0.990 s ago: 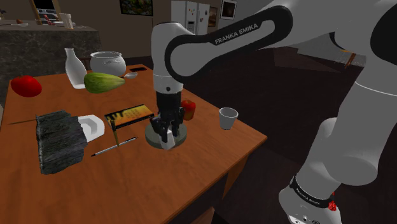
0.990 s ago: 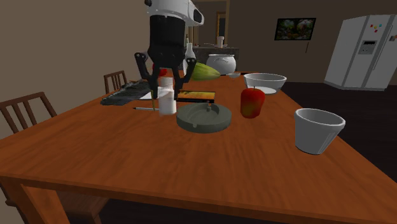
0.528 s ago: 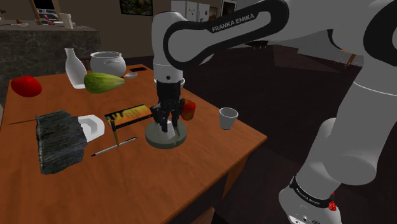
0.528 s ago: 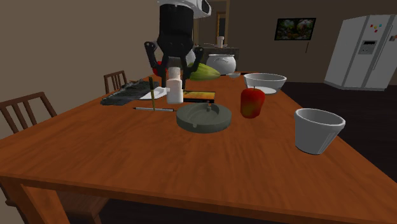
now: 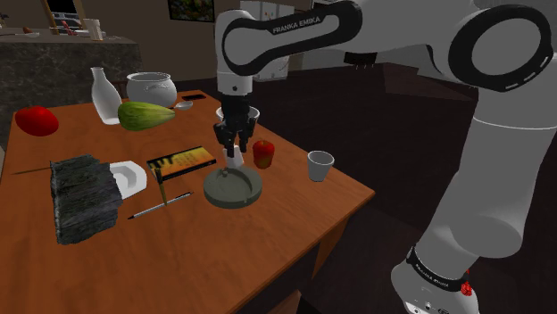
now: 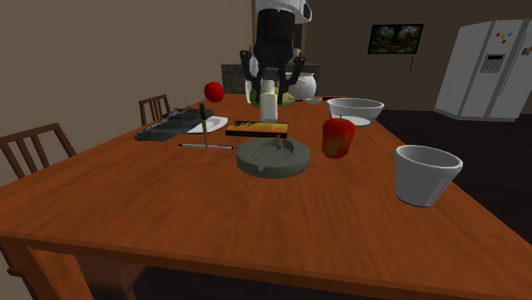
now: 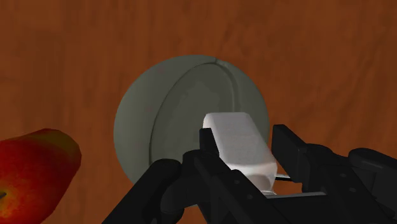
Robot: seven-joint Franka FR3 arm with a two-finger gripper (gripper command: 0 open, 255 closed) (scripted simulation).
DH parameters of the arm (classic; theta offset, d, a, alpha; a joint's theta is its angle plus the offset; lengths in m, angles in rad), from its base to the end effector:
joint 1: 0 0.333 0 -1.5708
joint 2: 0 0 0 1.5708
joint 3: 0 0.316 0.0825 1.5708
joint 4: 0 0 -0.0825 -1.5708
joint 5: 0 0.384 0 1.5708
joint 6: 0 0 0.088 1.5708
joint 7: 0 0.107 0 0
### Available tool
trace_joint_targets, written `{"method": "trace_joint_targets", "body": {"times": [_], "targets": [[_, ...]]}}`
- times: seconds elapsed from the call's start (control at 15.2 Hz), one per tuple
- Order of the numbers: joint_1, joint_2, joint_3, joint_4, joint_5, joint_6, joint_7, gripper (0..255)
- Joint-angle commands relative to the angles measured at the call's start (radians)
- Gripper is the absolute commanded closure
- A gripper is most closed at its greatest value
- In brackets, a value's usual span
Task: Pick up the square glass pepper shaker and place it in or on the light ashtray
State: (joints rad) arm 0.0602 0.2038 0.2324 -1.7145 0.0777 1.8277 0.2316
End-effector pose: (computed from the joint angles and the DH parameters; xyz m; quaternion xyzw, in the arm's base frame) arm 0.5860 0.1739 0.4617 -0.9971 -0.0176 0.0569 0.0473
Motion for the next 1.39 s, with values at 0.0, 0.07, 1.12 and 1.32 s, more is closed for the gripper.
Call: {"method": "trace_joint_targets", "body": {"times": [0.0, 0.07, 1.12, 1.32], "targets": [[-0.011, 0.025, -0.009, 0.028, -0.006, -0.005, -0.019, 255], [-0.01, 0.028, -0.009, 0.017, -0.006, 0.007, -0.02, 255], [-0.007, 0.081, -0.012, -0.1, -0.013, 0.176, -0.029, 255], [-0.007, 0.081, -0.012, -0.1, -0.013, 0.176, -0.029, 255]]}}
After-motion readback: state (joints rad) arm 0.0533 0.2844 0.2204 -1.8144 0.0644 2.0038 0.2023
